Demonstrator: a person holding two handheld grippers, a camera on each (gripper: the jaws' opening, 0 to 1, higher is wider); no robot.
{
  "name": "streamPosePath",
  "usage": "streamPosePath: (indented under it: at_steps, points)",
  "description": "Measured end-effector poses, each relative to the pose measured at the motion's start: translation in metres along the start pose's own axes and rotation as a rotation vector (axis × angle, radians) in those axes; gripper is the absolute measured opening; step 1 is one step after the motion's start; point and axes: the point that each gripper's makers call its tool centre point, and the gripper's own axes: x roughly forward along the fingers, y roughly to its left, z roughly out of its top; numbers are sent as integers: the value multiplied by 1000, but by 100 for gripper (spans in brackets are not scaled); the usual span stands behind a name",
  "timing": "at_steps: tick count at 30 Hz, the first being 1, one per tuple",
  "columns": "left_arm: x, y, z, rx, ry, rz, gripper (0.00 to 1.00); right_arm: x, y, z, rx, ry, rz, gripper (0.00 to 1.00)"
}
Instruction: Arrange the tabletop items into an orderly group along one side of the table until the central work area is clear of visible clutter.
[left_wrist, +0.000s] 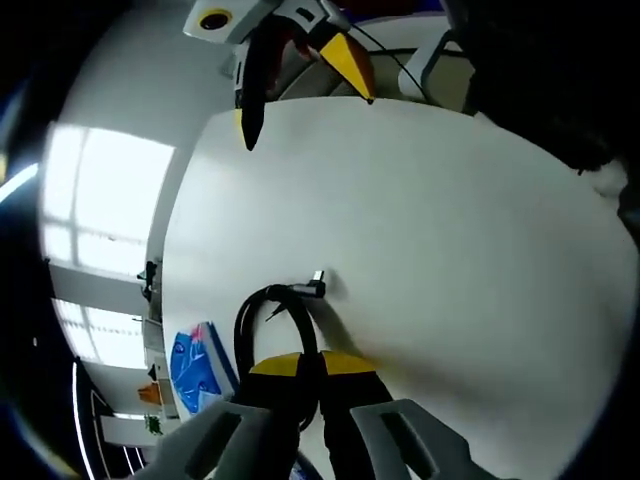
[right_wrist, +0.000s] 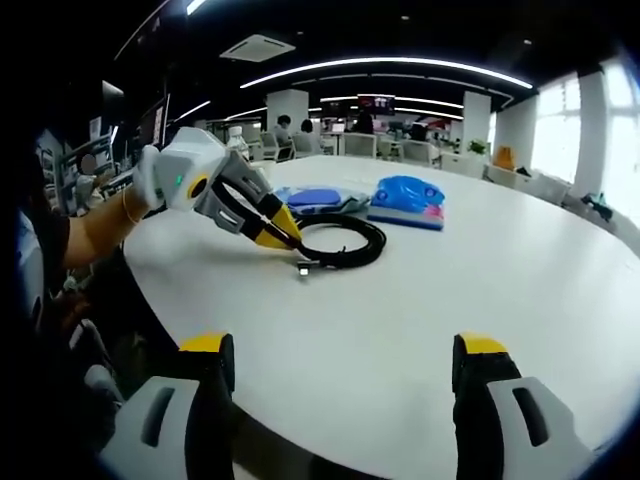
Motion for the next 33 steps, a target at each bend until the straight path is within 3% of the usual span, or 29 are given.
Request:
streamPosePath:
  at_steps: [17, 27, 33]
  points:
    - [11, 9, -11, -43, 15, 16, 4, 1, -3, -2, 6, -1, -1, 87]
    - [2, 11, -13, -90, 3, 32, 17, 2, 0, 2, 1, -8, 8, 89]
    - [-10, 5, -8, -224, -41, 30, 29, 3, 2, 1, -6, -2, 7, 90]
